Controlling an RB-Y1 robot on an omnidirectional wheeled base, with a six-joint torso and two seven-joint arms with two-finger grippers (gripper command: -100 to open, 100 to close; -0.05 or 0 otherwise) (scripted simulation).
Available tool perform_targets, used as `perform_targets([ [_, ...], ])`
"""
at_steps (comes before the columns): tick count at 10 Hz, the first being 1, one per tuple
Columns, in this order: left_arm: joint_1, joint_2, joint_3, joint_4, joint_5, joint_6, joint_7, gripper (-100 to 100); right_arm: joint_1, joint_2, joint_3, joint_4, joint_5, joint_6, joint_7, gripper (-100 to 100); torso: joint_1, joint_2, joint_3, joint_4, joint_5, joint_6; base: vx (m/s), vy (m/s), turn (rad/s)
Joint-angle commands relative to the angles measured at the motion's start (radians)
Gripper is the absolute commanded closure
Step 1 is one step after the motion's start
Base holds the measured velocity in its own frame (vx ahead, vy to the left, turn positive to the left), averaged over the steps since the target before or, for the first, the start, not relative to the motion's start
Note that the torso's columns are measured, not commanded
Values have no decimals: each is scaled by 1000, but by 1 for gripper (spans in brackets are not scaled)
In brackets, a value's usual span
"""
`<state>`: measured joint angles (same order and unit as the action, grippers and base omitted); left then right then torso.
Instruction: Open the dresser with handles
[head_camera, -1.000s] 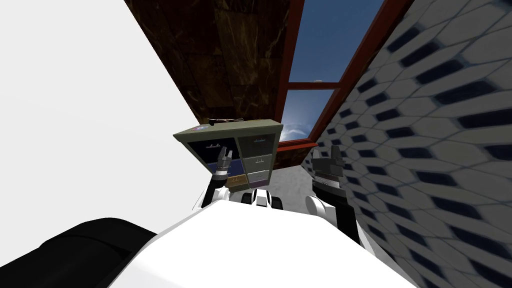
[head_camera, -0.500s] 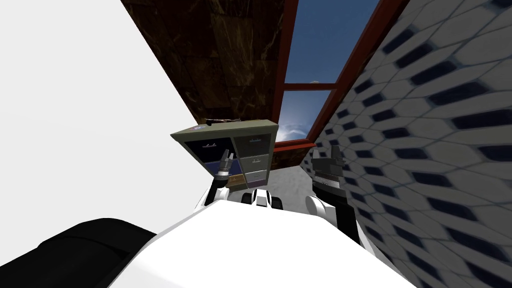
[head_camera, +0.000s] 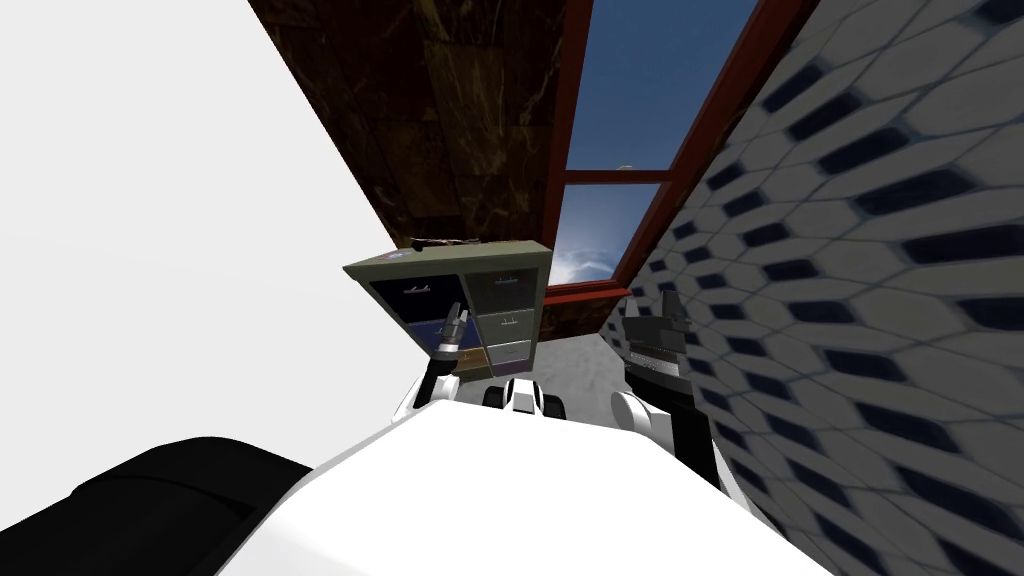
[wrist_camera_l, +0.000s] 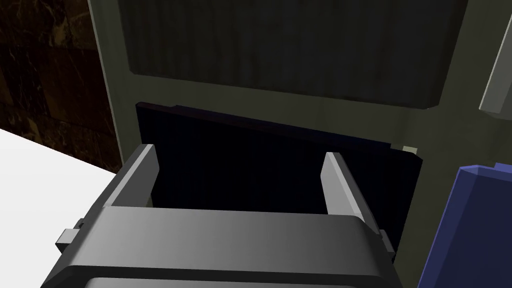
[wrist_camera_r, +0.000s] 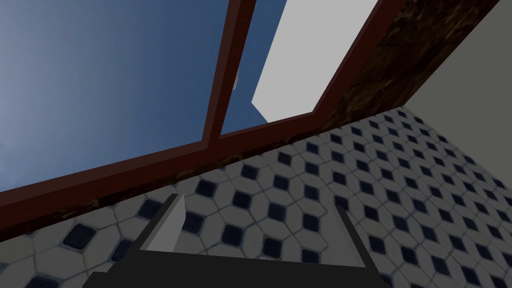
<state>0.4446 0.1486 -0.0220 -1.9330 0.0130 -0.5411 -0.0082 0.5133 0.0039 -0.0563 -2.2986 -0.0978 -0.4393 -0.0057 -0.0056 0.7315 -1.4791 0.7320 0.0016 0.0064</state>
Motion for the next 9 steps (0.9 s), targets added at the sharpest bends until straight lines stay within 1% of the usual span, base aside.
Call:
perform_targets([
  [1, -8, 5, -7, 54, -2, 0, -1, -100, 0, 0, 0, 0, 0, 0, 0, 0, -2, 0, 0, -1, 0, 1, -3, -53, 32],
  [3, -15, 11, -5, 89, -3, -4, -3, -100, 0, 0, 0, 0, 0, 0, 0, 0, -5, -2, -1, -3, 1, 4, -1, -66, 0],
  [5, -24, 17, -2, 126, -3, -7, -4, -100, 0, 0, 0, 0, 0, 0, 0, 0, 0, -5, -4, 0, -1, 1, 3, -77, 1],
  [6, -32, 20, 0, 165, -3, -11, -5, -100, 0, 0, 0, 0, 0, 0, 0, 0, 4, -5, -3, 1, 0, -1, 19, -88, 15],
  [7, -37, 21, 1, 186, -3, -13, -6, -100, 0, 0, 0, 0, 0, 0, 0, 0, 5, -4, -3, 2, 0, -2, 19, -98, 39],
  [8, -37, 21, 1, 186, -3, -13, -6, -100, 0, 0, 0, 0, 0, 0, 0, 0, 5, -4, -3, 1, 1, 0, -4, -68, -6],
  [9, -41, 21, 2, 208, -3, -16, -7, -100, 0, 0, 0, 0, 0, 0, 0, 0, 7, -3, -2, 2, 1, -1, -11, -54, -20],
])
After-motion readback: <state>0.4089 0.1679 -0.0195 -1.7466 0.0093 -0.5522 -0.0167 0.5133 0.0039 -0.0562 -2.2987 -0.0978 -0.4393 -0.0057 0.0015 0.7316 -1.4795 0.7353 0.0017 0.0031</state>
